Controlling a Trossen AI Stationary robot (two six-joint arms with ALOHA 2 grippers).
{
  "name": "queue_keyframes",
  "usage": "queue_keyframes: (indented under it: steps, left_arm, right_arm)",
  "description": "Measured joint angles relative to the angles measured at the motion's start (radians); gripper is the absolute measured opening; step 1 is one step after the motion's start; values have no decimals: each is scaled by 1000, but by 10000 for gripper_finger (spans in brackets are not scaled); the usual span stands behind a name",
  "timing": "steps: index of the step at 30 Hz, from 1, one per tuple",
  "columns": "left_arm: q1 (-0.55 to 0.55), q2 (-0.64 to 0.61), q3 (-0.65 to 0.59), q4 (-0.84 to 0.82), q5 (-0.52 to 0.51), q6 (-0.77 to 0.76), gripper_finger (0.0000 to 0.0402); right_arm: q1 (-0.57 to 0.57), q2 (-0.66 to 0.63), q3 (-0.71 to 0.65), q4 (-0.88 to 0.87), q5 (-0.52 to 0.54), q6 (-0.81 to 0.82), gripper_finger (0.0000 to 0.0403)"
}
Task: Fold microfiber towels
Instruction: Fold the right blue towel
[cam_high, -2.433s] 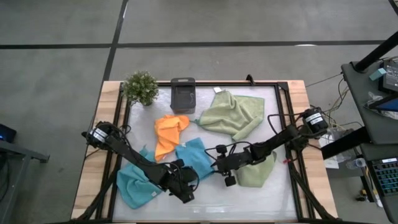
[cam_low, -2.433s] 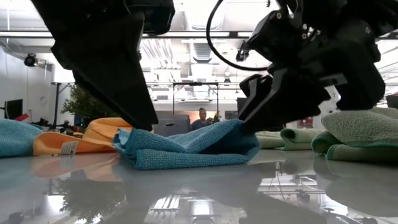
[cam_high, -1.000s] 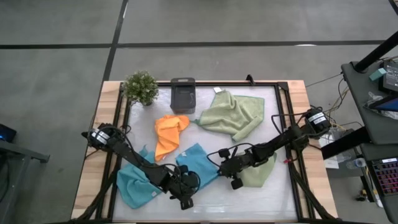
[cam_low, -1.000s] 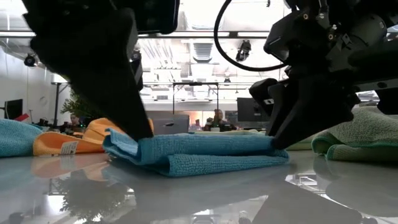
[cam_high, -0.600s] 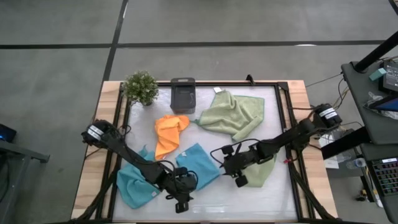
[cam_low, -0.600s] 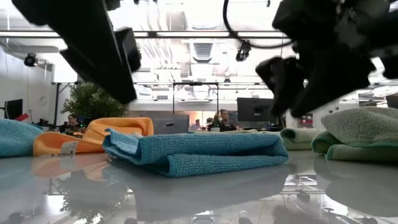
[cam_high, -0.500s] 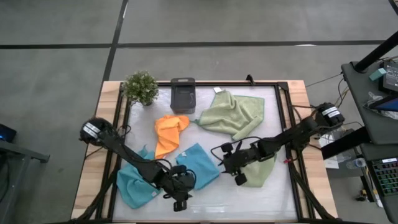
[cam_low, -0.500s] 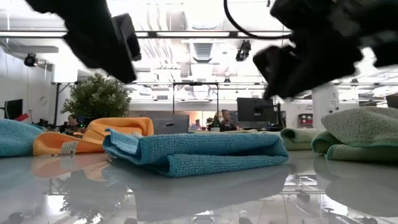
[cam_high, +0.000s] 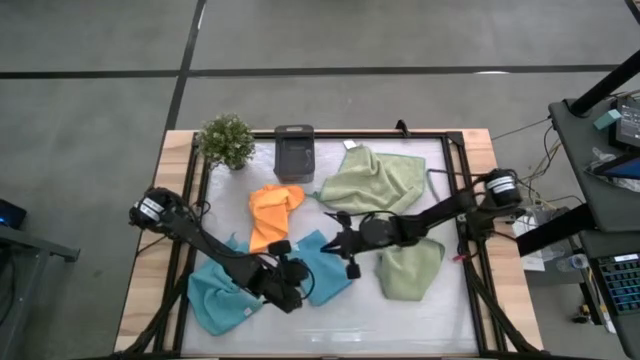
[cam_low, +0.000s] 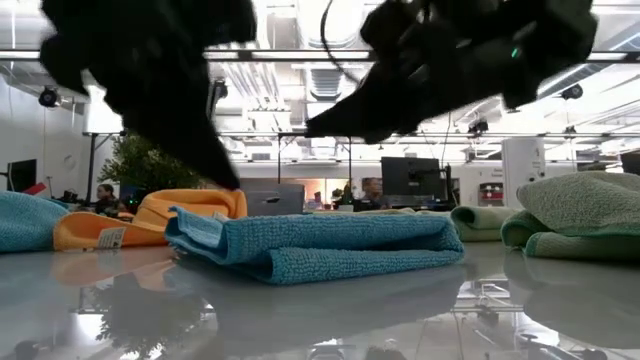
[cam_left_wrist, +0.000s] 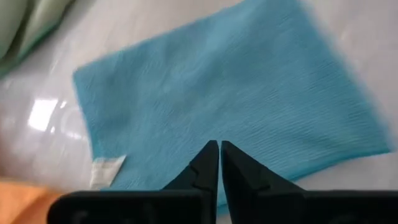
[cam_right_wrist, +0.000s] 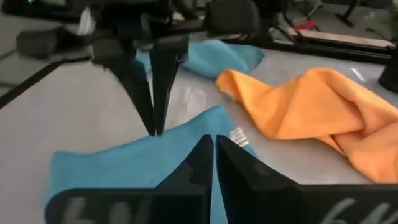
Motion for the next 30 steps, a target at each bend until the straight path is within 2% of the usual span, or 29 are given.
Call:
queue_keyframes:
  steps: [4, 14, 21, 30]
  left_arm:
    - [10, 0, -46, 4, -22, -63, 7]
    - [36, 9, -117, 73, -38, -105, 8]
    - [43, 27, -120, 79, -39, -117, 8]
    - [42, 33, -160, 94, -40, -209, 8]
  right_arm:
    - [-42, 95, 7, 101, 1, 65, 9]
    - [-85, 247, 92, 92, 17, 122, 9]
    - [-97, 275, 115, -13, 105, 111, 9]
    - [-108, 253, 93, -22, 156, 97, 9]
